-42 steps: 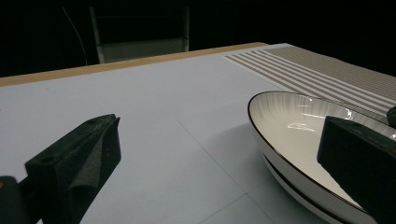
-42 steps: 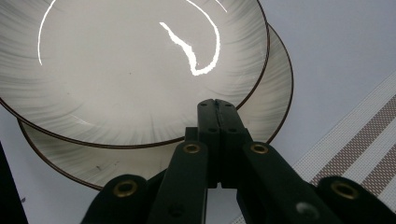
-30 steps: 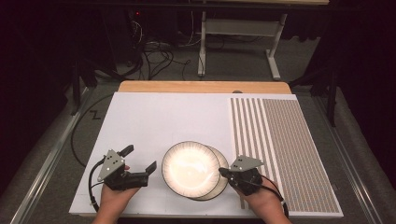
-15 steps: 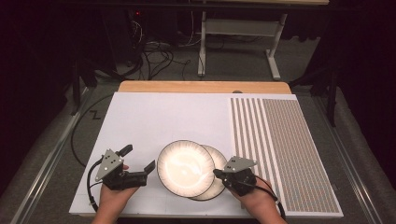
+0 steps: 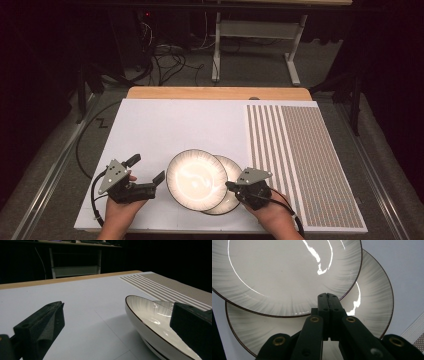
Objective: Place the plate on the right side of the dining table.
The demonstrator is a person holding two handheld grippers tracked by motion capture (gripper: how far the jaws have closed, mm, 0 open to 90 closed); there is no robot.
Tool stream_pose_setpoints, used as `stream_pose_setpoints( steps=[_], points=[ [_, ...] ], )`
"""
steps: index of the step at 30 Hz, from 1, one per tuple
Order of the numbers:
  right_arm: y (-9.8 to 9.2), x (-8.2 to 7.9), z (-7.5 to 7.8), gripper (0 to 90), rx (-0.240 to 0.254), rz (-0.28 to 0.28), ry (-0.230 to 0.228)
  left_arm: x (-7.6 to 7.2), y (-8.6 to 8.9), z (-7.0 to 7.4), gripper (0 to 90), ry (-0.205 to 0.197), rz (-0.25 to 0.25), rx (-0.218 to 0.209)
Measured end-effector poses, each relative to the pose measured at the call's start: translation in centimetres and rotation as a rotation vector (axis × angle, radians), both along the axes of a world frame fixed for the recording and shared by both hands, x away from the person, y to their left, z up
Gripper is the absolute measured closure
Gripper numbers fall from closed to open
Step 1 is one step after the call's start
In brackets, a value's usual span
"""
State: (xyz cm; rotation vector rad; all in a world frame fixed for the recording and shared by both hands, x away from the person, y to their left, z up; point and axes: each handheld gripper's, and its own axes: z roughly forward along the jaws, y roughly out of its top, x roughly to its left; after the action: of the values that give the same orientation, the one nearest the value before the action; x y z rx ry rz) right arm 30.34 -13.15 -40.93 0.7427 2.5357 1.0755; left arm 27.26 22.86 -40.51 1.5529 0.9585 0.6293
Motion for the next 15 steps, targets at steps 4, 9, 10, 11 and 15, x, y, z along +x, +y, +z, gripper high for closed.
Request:
stream_pose_setpoints(
  steps=[4,9,10,11,15],
  points=[
    [-0.1,0.0,-0.1,90.0,0.002,0.001,0.001,0.0,-0.1,0.0,0.1,0.008,-0.005,-0.002],
    [-0.1,0.0,-0.1,90.0,0.001,-0.001,0.0,0.1,-0.3,0.1,0.1,0.032,-0.014,-0.022],
    [-0.1,0.0,-0.1,90.0,0.002,0.0,0.001,0.2,-0.2,0.3,0.1,0.048,-0.016,-0.048],
    [-0.1,0.0,-0.1,90.0,0.002,-0.001,0.003,0.3,-0.2,0.7,0.1,0.064,-0.021,-0.075],
    [-0.2,0.1,-0.1,90.0,0.003,0.004,0.003,0.6,-0.6,1.5,0.6,0.09,-0.036,-0.047]
  ],
)
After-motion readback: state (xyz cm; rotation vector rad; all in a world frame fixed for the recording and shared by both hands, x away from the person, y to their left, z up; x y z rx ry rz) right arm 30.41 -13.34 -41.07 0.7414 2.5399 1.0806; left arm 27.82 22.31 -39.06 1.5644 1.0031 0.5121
